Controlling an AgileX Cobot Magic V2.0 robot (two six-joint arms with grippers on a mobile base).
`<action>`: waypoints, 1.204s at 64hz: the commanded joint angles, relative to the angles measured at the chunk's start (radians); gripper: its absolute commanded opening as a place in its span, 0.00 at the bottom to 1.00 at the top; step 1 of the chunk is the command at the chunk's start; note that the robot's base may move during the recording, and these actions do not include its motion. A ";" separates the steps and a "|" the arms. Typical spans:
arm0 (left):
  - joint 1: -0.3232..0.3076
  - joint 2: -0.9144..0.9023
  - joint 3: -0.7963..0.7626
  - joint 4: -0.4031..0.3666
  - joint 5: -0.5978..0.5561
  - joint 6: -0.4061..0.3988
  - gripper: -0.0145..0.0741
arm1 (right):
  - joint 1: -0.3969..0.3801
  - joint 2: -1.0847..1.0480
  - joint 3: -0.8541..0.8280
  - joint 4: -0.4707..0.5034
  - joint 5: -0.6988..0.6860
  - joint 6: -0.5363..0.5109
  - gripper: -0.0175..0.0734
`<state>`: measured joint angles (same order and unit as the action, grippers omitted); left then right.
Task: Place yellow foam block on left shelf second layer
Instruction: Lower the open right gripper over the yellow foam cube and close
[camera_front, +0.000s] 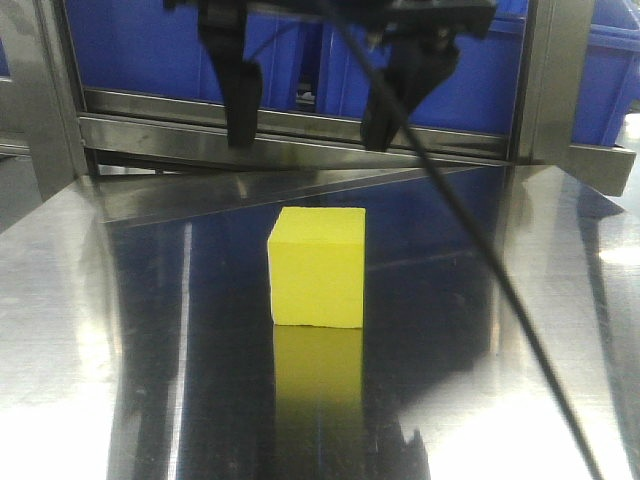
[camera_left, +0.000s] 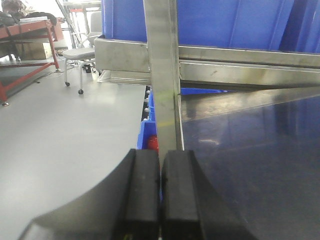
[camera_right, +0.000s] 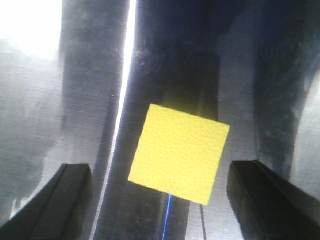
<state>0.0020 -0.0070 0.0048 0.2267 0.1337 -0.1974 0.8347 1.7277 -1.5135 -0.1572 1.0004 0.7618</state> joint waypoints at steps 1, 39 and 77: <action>-0.004 -0.014 0.026 0.001 -0.087 -0.004 0.32 | 0.001 -0.017 -0.036 -0.050 -0.025 0.049 0.88; -0.004 -0.014 0.026 0.001 -0.087 -0.004 0.32 | -0.003 0.127 -0.032 -0.091 -0.056 0.177 0.88; -0.004 -0.014 0.026 0.001 -0.087 -0.004 0.32 | -0.004 0.122 -0.030 -0.091 -0.088 0.173 0.48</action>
<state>0.0020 -0.0070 0.0048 0.2267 0.1337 -0.1974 0.8347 1.9291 -1.5135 -0.2193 0.9576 0.9379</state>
